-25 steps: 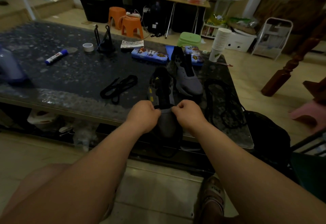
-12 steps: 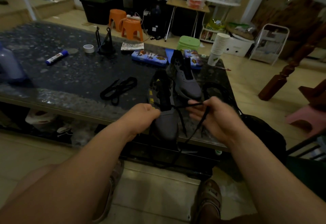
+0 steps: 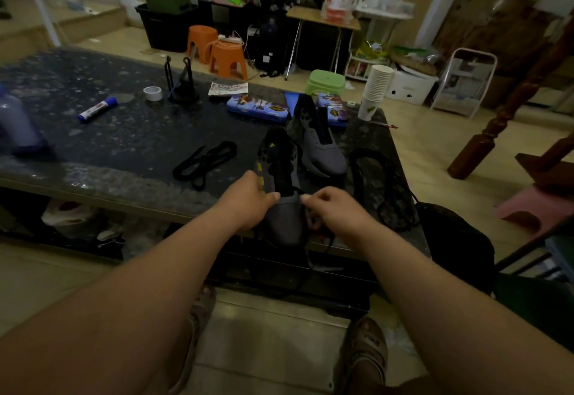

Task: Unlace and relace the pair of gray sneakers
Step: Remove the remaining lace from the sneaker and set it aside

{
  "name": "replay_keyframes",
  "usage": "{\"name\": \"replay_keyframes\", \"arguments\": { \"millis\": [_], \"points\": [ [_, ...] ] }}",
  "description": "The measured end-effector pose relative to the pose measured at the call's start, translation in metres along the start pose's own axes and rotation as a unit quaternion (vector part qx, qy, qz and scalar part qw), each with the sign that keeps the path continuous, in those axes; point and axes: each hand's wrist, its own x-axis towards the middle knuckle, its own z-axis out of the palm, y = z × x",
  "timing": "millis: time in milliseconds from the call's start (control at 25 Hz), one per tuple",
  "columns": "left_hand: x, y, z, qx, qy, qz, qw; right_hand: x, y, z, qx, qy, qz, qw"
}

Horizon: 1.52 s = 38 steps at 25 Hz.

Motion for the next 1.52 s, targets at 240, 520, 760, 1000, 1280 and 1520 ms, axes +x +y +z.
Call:
{"name": "replay_keyframes", "arguments": {
  "millis": [240, 520, 760, 1000, 1280, 1520],
  "points": [
    [0.011, -0.005, 0.000, 0.048, -0.070, 0.020, 0.996, 0.015, 0.005, 0.027, -0.176, 0.043, -0.028, 0.983],
    [0.004, -0.008, -0.072, -0.622, 0.024, -0.083, 0.778, 0.021, 0.005, 0.031, -0.177, 0.049, -0.014, 0.983],
    [0.010, -0.030, -0.061, -0.261, 0.055, -0.064, 0.962, 0.018, 0.001, 0.027, -0.179, 0.050, -0.035, 0.982],
    [0.002, -0.016, 0.011, 0.069, -0.066, 0.047, 0.994, 0.016, -0.010, 0.009, 0.064, 0.056, 0.002, 0.996],
    [-0.003, -0.009, -0.010, 0.000, -0.111, 0.037, 0.993, -0.010, -0.018, -0.018, 0.249, 0.044, 0.071, 0.965],
    [-0.024, -0.009, -0.017, -0.156, -0.076, 0.006, 0.985, -0.010, -0.028, 0.027, 0.069, -0.018, -0.020, 0.997]
  ]
}}
